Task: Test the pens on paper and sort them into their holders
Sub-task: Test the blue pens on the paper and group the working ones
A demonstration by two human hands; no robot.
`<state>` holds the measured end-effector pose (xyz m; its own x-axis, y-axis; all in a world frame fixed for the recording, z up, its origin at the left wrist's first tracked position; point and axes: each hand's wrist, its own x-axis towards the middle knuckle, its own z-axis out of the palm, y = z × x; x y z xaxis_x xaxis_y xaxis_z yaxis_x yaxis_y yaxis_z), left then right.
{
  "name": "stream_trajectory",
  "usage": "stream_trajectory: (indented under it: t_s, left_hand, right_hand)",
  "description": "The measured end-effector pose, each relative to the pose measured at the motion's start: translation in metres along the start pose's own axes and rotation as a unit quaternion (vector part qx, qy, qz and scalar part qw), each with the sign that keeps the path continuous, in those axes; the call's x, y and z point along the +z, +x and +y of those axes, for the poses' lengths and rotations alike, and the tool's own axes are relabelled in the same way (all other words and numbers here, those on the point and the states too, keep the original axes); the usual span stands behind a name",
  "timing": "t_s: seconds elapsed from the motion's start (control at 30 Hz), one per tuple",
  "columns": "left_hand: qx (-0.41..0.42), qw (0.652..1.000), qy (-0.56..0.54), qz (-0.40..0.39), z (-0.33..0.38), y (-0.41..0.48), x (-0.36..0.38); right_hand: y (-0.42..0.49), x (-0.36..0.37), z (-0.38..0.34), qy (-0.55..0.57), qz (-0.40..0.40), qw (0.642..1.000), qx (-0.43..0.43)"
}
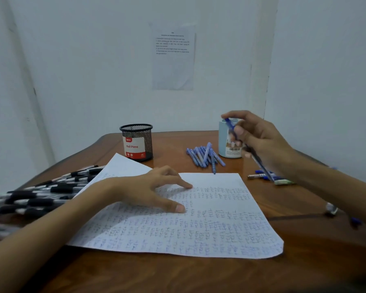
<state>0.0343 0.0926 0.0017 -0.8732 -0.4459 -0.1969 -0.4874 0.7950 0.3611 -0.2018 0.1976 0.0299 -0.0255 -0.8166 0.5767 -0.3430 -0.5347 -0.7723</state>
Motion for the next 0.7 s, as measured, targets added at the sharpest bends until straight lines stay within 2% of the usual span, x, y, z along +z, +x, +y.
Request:
stream_trajectory:
  t_s: [0.1,0.17,0.23,0.3,0.43,0.5,0.6,0.7]
  left_hand:
    - [-0.009,1.0,0.001,-0.005,0.002,-0.001,0.0]
    - [-0.014,1.0,0.003,-0.016,0.002,-0.002,0.0]
    - [-0.033,0.998,0.025,-0.037,0.003,-0.003,-0.001]
    - [-0.064,0.995,0.051,-0.053,0.006,-0.003,-0.001]
    - [-0.092,0.991,0.062,-0.07,0.005,-0.004,-0.004]
    - [-0.095,0.99,0.067,-0.084,0.004,-0.006,-0.005]
    - [-0.104,0.988,0.07,-0.095,0.005,-0.006,-0.005]
    - [-0.098,0.987,0.072,-0.102,0.005,-0.006,-0.006]
  right_hand:
    - [-0.001,0.012,-0.002,0.057,-0.001,0.998,0.022]
    - [0.002,0.018,-0.004,0.035,-0.012,0.998,0.041]
    - [0.006,0.023,-0.001,-0.103,-0.07,0.991,0.046]
    - [0.011,0.031,0.007,-0.263,-0.154,0.951,0.052]
    - [0.014,0.043,0.018,-0.411,-0.222,0.883,0.044]
    - [0.013,0.04,0.015,-0.44,-0.249,0.859,0.076]
    - [0.012,0.03,0.007,-0.432,-0.307,0.827,0.191]
    - [0.015,0.019,0.004,-0.37,-0.325,0.831,0.257]
